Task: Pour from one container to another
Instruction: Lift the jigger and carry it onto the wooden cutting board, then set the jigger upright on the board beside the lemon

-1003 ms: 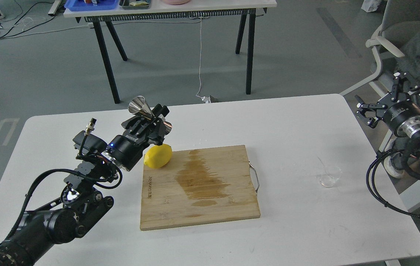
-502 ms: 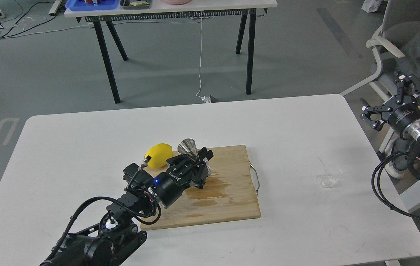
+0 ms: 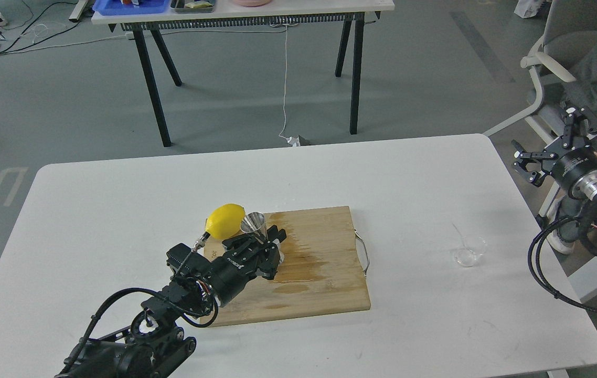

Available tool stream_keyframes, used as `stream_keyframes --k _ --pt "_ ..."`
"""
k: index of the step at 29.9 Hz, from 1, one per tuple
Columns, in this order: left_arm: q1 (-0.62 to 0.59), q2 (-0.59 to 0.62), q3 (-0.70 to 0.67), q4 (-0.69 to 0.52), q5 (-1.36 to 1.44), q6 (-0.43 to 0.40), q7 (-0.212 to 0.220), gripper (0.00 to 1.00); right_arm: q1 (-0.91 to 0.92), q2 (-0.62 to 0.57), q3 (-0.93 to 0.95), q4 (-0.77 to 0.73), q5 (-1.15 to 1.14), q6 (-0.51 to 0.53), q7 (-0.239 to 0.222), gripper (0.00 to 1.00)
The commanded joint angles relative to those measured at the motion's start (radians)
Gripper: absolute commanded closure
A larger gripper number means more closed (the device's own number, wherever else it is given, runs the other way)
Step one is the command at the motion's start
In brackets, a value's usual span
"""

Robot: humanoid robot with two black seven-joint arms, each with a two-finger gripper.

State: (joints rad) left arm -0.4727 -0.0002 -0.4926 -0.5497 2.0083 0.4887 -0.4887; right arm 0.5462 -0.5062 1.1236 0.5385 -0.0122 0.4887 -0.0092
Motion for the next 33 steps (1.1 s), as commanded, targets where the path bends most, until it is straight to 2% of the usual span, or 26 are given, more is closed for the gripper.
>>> stream_keyframes --k 1,13,27,33 --pt "-0.003 0.000 0.002 -0.007 -0.005 0.000 0.000 0.80 0.000 0.002 0.001 0.000 0.000 0.000 0.000 0.01" --pt "-0.001 0.000 0.002 -0.033 -0.008 0.000 0.000 0.60 0.000 0.003 -0.001 0.000 0.000 0.000 0.000 0.01" --pt "0.000 0.000 0.005 -0.035 -0.008 0.000 0.000 0.56 0.000 0.003 -0.002 0.000 0.000 0.000 0.000 0.01" --pt "0.008 0.000 0.006 -0.064 -0.008 0.000 0.000 0.26 0.000 0.003 -0.002 0.000 0.000 0.000 0.000 0.01"
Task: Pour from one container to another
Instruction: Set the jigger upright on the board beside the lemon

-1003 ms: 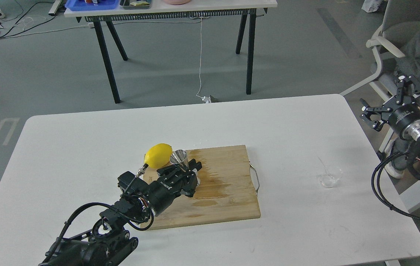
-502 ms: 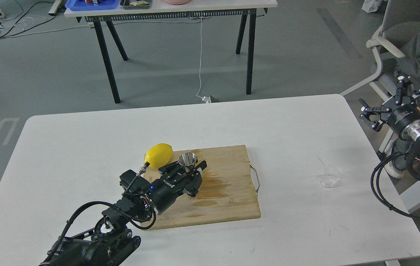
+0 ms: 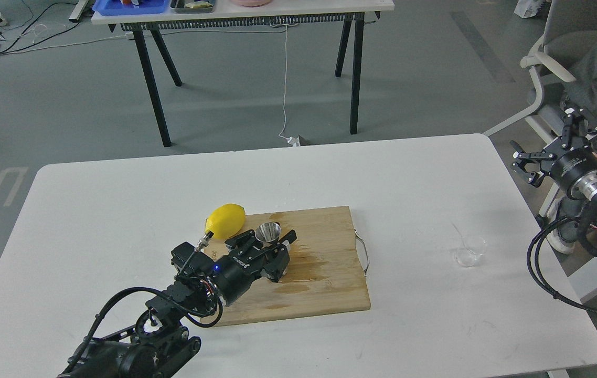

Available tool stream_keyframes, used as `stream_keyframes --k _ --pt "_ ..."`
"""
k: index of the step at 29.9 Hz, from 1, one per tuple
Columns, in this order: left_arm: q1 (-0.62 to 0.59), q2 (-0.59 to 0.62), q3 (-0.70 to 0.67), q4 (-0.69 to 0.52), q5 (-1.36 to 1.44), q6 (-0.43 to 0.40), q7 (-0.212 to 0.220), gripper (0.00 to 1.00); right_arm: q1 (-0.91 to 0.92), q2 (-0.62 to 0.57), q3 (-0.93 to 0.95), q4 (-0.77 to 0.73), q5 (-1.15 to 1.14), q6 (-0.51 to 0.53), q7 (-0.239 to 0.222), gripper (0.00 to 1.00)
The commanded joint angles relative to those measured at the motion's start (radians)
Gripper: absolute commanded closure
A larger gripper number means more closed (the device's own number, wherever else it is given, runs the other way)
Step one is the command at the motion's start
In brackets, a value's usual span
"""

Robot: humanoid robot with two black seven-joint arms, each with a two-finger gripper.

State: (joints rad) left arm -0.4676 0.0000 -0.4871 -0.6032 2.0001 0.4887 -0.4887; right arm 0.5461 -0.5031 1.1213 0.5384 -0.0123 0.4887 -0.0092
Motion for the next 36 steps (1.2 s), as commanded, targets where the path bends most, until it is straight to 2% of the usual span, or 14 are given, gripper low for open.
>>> stream_keyframes --k 1,5,12,36 --pt "0.004 0.000 0.001 -0.010 0.000 0.000 0.000 0.23 -0.002 0.000 0.000 0.002 0.000 0.000 0.000 0.01" --pt "0.010 0.000 0.001 -0.012 0.000 0.000 0.000 0.14 -0.003 -0.002 0.000 0.002 0.000 0.000 0.000 0.01" --pt "0.021 0.000 0.002 -0.012 0.000 0.000 0.000 0.06 -0.005 -0.002 0.000 0.002 0.000 0.000 0.000 0.01" --pt "0.072 0.000 0.001 -0.004 -0.001 0.000 0.000 0.06 -0.011 -0.002 0.002 0.002 0.000 0.000 0.003 0.01"
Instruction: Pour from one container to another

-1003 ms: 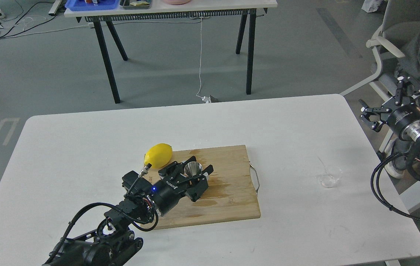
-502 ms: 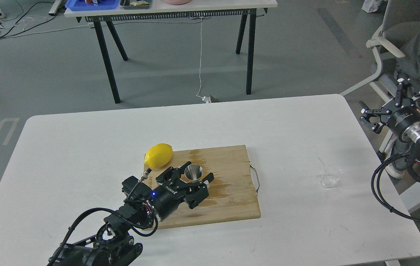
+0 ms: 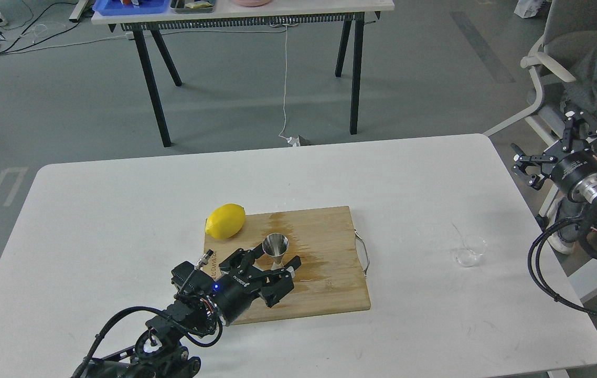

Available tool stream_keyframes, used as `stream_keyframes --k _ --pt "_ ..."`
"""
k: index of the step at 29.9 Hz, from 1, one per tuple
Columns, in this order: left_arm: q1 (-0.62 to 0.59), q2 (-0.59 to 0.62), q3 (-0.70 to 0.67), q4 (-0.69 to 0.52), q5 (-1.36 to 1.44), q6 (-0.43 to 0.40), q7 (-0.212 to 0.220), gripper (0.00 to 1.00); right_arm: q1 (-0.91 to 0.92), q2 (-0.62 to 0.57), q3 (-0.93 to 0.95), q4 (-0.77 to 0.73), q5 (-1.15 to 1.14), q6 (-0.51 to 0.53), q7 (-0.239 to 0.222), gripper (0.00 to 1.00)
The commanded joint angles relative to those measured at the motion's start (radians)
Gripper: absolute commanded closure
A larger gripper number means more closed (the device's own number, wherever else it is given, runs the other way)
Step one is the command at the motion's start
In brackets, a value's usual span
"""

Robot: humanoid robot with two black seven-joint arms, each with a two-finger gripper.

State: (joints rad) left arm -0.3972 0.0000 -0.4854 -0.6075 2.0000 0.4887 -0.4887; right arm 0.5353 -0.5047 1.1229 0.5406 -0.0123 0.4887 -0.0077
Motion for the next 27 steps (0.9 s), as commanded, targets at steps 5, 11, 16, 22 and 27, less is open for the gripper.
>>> stream_keyframes --k 5,11,16,22,27 --pt "0.011 0.000 -0.001 -0.001 -0.015 0.000 0.000 0.06 0.000 0.000 0.000 0.001 0.000 0.000 0.002 0.01" --pt "0.037 0.000 -0.001 -0.005 -0.015 0.000 0.000 0.06 -0.003 0.000 0.000 -0.001 0.000 0.000 0.003 0.01" --pt "0.049 0.009 -0.001 -0.006 -0.017 0.000 0.000 0.06 -0.005 0.002 0.000 -0.001 0.000 0.000 0.003 0.01" --pt "0.051 0.011 -0.002 -0.006 -0.018 0.000 0.000 0.06 -0.005 0.003 0.000 -0.001 0.000 0.000 0.003 0.01" --pt "0.052 0.028 -0.002 -0.008 -0.018 0.000 0.000 0.06 -0.005 0.002 0.000 -0.001 0.000 0.000 0.003 0.01"
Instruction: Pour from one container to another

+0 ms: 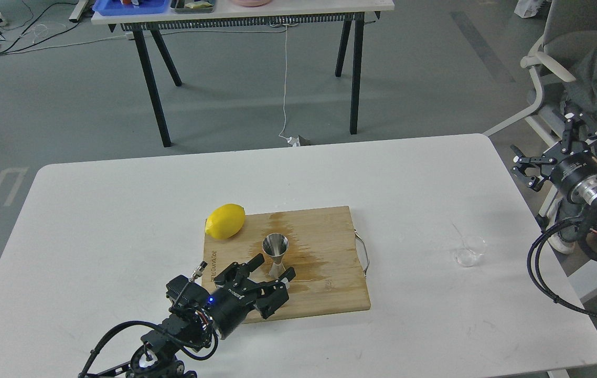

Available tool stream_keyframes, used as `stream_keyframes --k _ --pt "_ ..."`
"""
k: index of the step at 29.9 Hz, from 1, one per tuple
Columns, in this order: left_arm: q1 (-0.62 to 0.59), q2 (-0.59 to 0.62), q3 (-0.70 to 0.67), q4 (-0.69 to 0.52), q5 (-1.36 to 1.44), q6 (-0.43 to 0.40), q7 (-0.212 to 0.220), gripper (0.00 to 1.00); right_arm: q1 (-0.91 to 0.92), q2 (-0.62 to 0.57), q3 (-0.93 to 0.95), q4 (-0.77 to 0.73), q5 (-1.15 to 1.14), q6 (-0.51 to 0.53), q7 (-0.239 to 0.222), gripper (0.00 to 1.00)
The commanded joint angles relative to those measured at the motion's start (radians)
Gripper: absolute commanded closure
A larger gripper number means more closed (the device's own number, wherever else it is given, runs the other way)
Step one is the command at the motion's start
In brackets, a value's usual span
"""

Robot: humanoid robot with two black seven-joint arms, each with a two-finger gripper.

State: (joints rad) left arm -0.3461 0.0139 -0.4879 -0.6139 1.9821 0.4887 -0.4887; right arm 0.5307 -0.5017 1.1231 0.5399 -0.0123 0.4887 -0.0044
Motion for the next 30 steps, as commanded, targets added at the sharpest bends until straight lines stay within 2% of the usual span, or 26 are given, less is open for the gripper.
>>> stream_keyframes --k 1,6,15,21,30 --pt "0.001 0.018 0.000 -0.001 0.000 0.000 0.000 0.06 0.000 -0.001 0.000 0.000 0.000 0.000 0.000 0.01" --pt "0.010 0.038 0.000 -0.004 0.000 0.000 0.000 0.06 -0.002 -0.001 0.000 0.000 0.000 0.000 0.000 0.01" --pt "0.052 0.109 -0.008 -0.084 -0.002 0.000 0.000 0.06 -0.002 -0.001 0.000 0.000 0.000 0.000 0.001 0.01" --pt "0.081 0.279 -0.002 -0.297 -0.156 0.000 0.000 0.06 -0.005 -0.001 0.000 0.000 0.000 0.000 0.001 0.01" --pt "0.018 0.625 -0.063 -0.524 -0.606 0.000 0.000 0.06 -0.003 0.008 0.003 0.002 0.000 0.000 0.003 0.01"
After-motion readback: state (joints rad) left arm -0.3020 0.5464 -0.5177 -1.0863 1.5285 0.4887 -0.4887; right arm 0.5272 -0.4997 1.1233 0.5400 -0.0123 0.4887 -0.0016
